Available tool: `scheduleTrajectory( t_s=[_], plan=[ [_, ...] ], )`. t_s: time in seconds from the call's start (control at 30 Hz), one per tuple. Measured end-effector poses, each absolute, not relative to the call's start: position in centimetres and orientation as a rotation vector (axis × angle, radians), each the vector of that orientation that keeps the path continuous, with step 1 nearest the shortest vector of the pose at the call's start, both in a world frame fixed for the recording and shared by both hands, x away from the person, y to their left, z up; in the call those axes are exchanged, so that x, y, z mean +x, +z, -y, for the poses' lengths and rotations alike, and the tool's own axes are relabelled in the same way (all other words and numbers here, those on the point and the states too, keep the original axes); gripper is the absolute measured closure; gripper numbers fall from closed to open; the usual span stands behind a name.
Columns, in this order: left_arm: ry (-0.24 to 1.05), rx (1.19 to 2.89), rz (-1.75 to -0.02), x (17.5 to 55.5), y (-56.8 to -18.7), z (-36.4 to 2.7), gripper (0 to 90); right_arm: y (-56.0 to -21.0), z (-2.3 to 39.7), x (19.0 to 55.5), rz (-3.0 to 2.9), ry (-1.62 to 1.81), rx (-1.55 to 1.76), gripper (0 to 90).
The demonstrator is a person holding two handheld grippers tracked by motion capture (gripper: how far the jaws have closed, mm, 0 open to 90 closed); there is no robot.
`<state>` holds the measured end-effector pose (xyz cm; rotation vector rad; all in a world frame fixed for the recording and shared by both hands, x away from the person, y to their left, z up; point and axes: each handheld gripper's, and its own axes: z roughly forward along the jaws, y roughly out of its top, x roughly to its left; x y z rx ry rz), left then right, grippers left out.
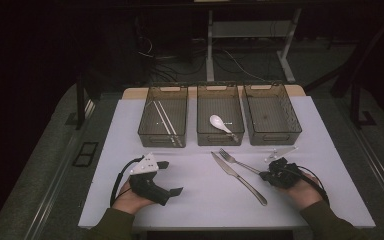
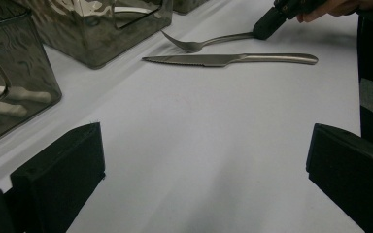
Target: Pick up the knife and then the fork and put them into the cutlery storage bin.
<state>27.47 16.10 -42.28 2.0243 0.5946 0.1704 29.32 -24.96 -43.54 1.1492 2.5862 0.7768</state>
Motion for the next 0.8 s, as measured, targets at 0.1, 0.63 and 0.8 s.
scheduleTrajectory(
  t_s=[0.1,0.63,0.8],
  plan=[
    [0.17,2.026,-0.593,27.5,-42.3,-16.1,0.0,-43.1,25.2,29.4,-2.607,0.817,1.107,89.7],
    [0.162,2.023,-0.592,27.6,-42.3,-16.1,0.0,-40.9,22.4,34.6,-2.808,0.719,0.926,63.4],
    [0.162,2.025,-0.587,27.6,-42.3,-16.1,0.0,-41.1,20.9,36.0,-2.856,0.626,0.874,64.0]
  ],
)
